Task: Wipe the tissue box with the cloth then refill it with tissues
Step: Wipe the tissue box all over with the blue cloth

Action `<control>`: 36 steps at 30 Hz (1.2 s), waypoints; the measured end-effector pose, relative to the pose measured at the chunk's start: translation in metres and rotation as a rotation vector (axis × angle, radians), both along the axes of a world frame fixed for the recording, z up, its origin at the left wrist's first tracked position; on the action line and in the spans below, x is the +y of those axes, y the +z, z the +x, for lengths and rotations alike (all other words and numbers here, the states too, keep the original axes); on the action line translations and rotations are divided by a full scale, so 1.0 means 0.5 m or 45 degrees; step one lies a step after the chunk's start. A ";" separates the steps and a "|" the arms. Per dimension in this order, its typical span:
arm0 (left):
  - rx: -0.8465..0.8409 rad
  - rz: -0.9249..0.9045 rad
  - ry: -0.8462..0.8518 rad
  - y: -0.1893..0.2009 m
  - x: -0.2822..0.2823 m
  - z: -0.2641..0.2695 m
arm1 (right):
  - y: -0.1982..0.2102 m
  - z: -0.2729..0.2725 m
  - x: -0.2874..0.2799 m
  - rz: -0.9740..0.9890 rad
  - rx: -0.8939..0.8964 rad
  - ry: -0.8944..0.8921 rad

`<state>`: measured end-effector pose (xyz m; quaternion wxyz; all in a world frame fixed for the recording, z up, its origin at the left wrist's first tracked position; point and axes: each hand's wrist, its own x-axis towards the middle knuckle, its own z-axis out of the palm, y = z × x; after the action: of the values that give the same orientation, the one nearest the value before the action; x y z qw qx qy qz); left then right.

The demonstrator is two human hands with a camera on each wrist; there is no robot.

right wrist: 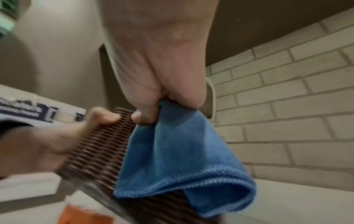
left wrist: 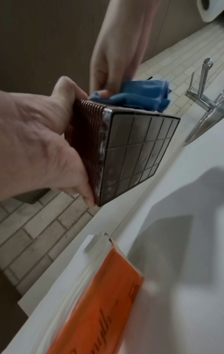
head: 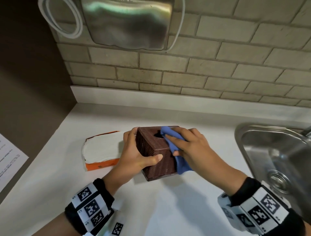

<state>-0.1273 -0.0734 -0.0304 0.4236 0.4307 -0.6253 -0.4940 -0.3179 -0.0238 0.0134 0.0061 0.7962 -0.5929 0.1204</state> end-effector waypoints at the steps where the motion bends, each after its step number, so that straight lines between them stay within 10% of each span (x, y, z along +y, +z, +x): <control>1: 0.008 -0.025 -0.005 0.002 0.002 -0.007 | 0.004 0.019 0.003 -0.015 -0.013 0.032; 36: -0.013 -0.081 -0.462 0.009 -0.004 0.056 | 0.105 -0.081 0.011 0.482 -0.086 0.267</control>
<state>-0.0994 -0.0752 -0.0260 0.3378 0.2996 -0.7101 -0.5403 -0.3584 -0.0183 0.0660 -0.1759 0.8361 -0.5186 0.0334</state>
